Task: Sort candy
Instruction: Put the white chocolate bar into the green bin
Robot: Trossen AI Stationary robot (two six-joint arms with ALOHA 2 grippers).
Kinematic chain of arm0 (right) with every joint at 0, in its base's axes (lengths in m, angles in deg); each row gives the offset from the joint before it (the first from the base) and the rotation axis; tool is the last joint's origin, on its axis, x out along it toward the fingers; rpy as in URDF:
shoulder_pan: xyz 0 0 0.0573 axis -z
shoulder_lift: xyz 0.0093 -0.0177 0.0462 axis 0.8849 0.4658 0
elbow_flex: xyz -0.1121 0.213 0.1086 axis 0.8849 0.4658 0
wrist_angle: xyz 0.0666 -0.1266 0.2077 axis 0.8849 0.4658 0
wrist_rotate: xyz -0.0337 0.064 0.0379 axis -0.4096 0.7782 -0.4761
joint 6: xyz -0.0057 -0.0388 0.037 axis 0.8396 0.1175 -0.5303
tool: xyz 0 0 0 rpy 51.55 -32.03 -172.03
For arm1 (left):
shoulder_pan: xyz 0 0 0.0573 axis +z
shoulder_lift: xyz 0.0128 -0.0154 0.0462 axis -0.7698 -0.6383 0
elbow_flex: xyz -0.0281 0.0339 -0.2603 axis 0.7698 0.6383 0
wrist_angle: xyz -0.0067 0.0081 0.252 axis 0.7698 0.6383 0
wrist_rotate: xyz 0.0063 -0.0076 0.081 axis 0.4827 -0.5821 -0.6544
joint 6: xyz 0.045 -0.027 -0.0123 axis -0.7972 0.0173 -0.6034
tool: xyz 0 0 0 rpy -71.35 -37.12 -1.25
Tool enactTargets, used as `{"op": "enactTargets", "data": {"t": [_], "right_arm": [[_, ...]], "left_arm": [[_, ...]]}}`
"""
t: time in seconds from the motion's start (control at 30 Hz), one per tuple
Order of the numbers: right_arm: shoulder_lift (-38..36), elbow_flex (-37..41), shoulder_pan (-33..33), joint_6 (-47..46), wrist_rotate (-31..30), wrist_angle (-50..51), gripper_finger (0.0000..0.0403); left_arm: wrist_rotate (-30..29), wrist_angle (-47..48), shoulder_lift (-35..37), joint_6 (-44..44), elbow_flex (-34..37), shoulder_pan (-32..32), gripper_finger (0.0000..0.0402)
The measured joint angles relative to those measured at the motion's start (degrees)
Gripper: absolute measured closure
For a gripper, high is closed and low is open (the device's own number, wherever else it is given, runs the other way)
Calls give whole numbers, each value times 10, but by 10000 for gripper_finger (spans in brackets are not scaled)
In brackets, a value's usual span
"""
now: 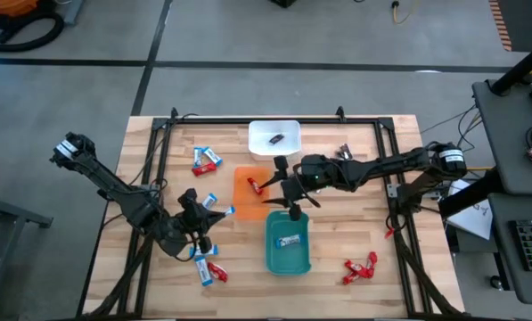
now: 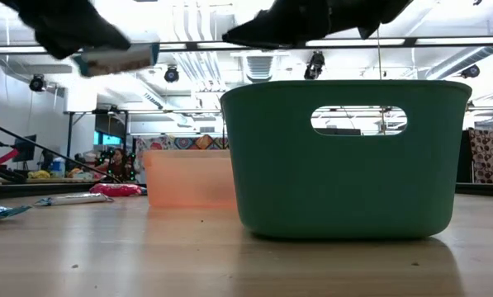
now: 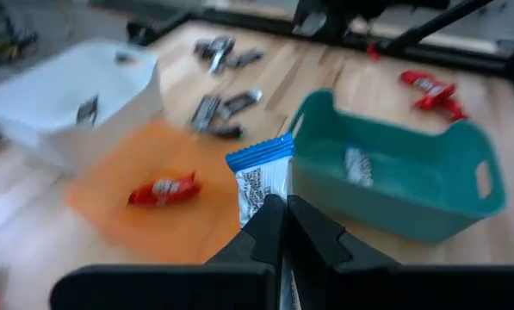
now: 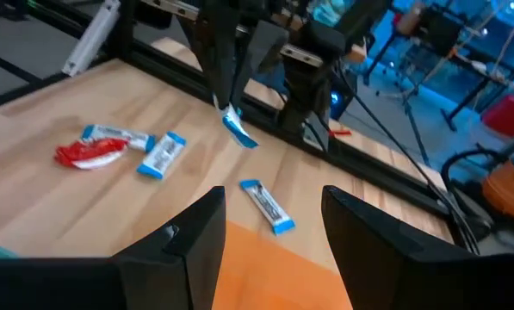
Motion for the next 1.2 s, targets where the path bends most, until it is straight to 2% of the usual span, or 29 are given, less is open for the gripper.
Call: {"op": "enactTargets", "data": {"t": [0.23,0.63,0.97,1.2], "right_arm": [[4,0,-39,20,2,-23,218],[15,0,-56,23,2,-119,218],[69,0,-56,30,1,-251,218],[99,-7,-56,30,2,-283,218]], "left_arm": [[0,-114,-1,-106,1,7,401],[0,-211,-1,-198,2,15,401],[0,-233,-1,-219,2,22,401],[0,-237,-2,-219,2,27,401]]}}
